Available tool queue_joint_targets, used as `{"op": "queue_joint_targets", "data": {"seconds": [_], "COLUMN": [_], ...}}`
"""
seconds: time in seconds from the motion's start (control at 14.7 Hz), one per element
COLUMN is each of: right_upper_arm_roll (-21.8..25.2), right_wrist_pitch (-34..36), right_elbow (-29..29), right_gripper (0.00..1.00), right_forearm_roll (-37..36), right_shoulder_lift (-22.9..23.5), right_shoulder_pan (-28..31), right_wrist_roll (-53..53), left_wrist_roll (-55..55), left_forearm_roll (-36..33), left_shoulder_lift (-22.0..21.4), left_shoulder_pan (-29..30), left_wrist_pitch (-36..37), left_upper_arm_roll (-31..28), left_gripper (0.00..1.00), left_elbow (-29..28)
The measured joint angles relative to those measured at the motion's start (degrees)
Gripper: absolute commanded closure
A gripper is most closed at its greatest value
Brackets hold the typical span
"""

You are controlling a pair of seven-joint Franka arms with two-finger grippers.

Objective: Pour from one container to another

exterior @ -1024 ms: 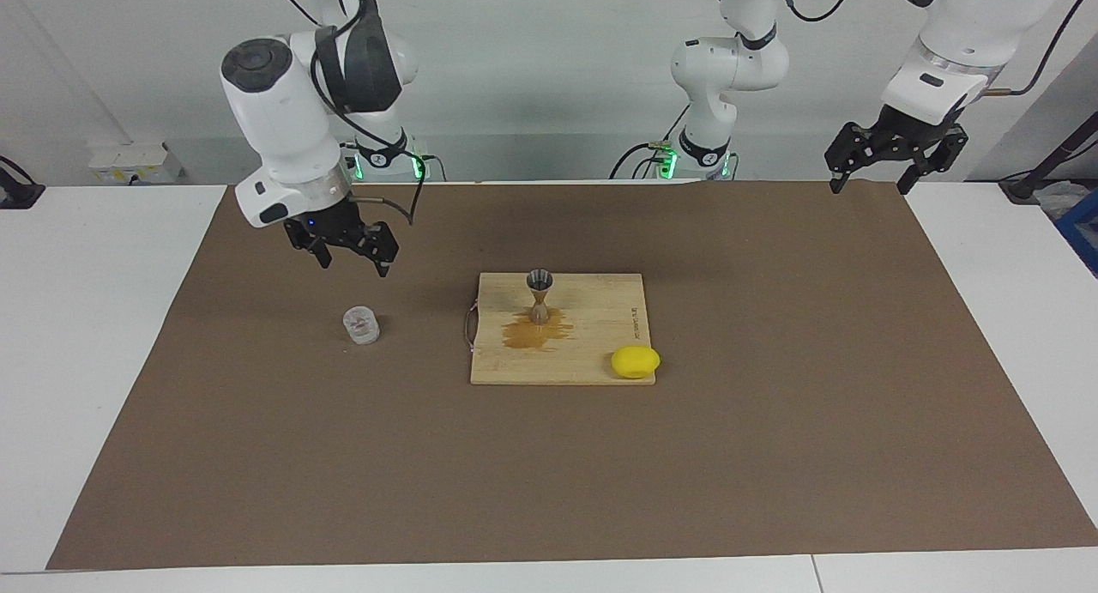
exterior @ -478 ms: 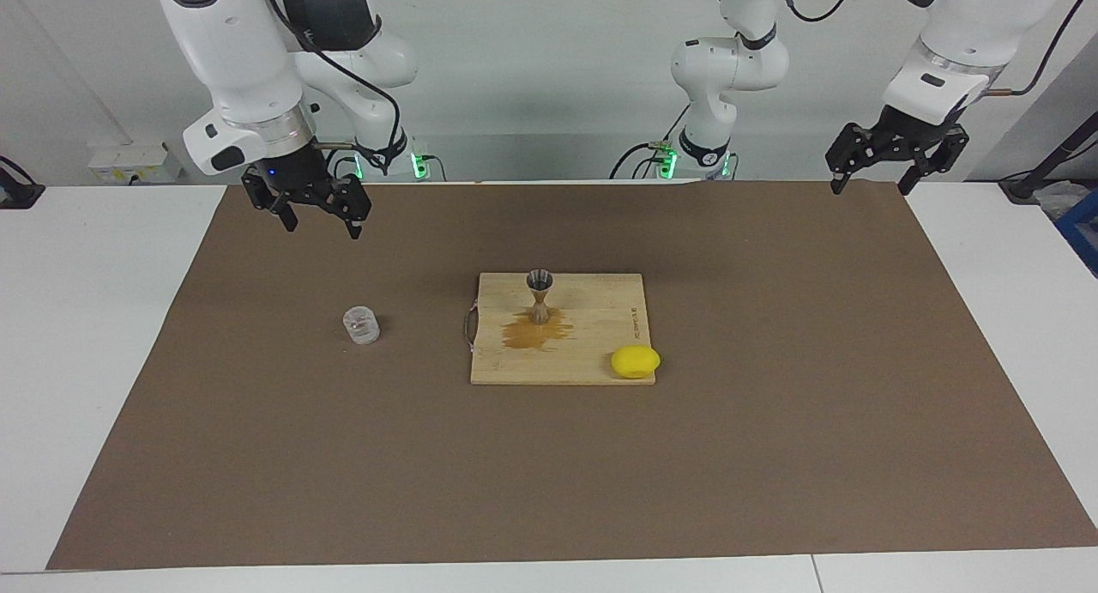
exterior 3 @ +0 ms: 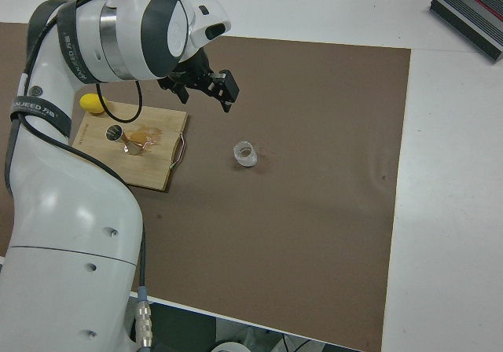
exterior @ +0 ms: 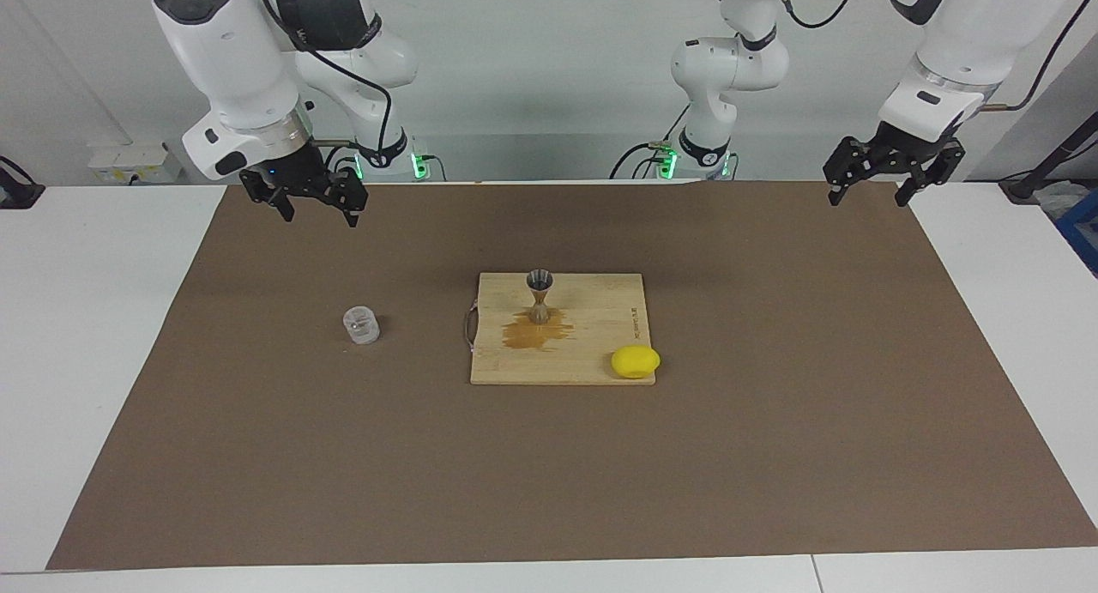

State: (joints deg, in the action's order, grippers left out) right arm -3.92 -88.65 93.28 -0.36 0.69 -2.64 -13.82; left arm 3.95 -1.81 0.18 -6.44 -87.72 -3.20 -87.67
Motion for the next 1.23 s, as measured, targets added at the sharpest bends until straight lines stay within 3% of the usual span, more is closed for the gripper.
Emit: {"op": "queue_joint_targets", "data": {"seconds": [1.23], "right_upper_arm_roll": [-0.01], "right_wrist_pitch": [-1.96], "right_elbow": [0.56], "right_gripper": [0.00], "right_forearm_roll": [0.00], "right_shoulder_lift": [-0.04], "right_shoulder_pan": [-0.01], "right_wrist_roll": [1.42], "left_wrist_roll": [-0.66], "left_forearm_roll": [0.13], "left_shoulder_lift": [0.00], "left_shoulder_pan": [0.81], "left_wrist_pitch": [-0.30], "left_upper_arm_roll": [-0.10], "left_gripper": [0.00], "left_elbow": [-0.21]}}
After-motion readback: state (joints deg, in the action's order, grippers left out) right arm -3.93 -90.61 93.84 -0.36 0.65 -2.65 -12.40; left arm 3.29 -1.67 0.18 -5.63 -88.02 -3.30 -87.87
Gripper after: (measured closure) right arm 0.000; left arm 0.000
